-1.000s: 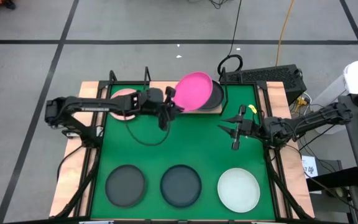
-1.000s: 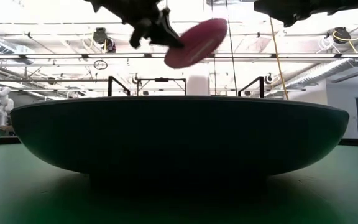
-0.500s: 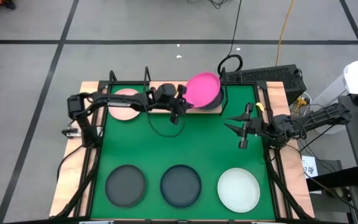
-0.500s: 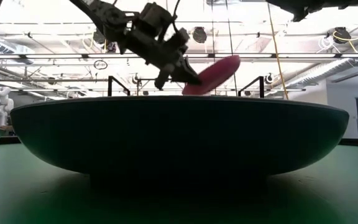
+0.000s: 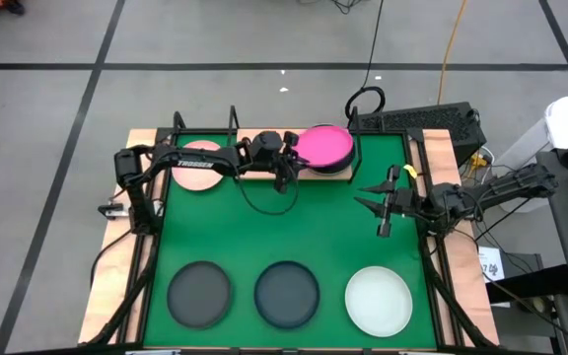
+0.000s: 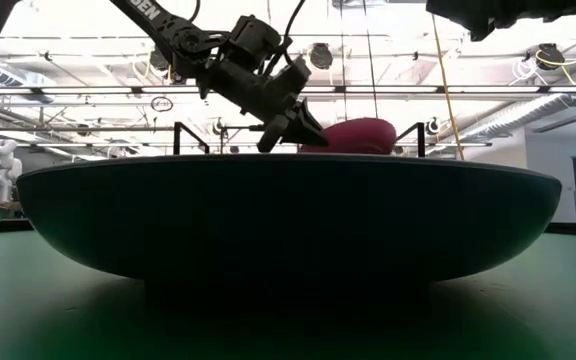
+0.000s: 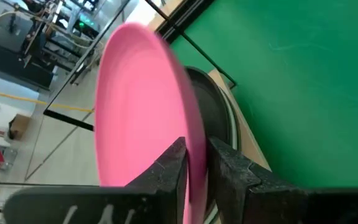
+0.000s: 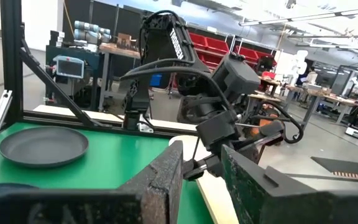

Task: Place and stack plates onto a shelf
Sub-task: Stack the pink plate on top of the black plate on the shelf, then put the white plate on the shelf

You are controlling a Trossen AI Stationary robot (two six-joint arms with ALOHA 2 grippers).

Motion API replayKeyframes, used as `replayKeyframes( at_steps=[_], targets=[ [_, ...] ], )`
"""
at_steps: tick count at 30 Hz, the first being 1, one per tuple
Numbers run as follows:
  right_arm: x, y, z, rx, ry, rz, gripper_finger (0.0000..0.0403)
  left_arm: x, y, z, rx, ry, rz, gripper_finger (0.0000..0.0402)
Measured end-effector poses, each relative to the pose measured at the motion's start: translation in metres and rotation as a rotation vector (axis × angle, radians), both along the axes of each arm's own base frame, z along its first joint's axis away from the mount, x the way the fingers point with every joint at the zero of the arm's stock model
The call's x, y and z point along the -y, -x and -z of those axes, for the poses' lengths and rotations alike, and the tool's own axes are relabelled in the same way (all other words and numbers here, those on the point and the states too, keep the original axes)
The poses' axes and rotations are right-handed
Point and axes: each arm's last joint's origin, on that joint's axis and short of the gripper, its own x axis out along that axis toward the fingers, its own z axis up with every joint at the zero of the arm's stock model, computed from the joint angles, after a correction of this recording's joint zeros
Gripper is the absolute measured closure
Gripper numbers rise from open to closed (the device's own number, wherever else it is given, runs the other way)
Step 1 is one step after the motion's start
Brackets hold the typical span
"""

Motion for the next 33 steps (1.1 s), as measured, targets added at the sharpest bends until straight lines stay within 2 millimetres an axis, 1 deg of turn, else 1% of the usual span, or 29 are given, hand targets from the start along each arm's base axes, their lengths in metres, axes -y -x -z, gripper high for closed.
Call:
replayKeyframes(
  at_steps=[4, 6, 8, 16, 21, 24, 27, 31, 33],
  targets=[
    [0.000, 0.000, 0.003, 0.021, -0.004, 0.000, 0.0309, 0.003, -0.001, 0.000, 0.003, 0.012, -0.001, 0.0335],
    [0.000, 0.000, 0.002, 0.026, -0.006, 0.000, 0.0309, 0.003, -0.001, 0.000, 0.005, 0.021, -0.004, 0.0327],
    [0.000, 0.000, 0.002, 0.026, -0.006, 0.000, 0.0309, 0.002, -0.001, 0.000, 0.010, 0.027, -0.017, 0.0311],
    [0.000, 0.000, 0.002, 0.027, -0.009, 0.000, 0.0310, 0.003, -0.004, -0.005, 0.064, 0.008, -0.047, 0.0229],
    [0.000, 0.000, 0.002, 0.026, -0.009, -0.001, 0.0310, 0.008, -0.002, -0.018, 0.094, -0.015, -0.084, 0.0205],
    [0.000, 0.000, 0.002, 0.026, -0.013, -0.001, 0.0310, 0.016, 0.003, -0.033, 0.132, 0.004, -0.127, 0.0202],
    [0.000, 0.000, 0.003, 0.020, -0.016, -0.001, 0.0310, 0.029, 0.012, -0.060, 0.209, 0.068, -0.126, 0.0202],
    [0.000, 0.000, 0.005, 0.006, -0.028, -0.002, 0.0310, 0.048, 0.032, -0.094, 0.262, 0.118, -0.106, 0.0202],
    [0.000, 0.000, 0.005, 0.003, -0.030, -0.002, 0.0310, 0.057, 0.046, -0.112, 0.283, 0.119, -0.090, 0.0202]
  ],
)
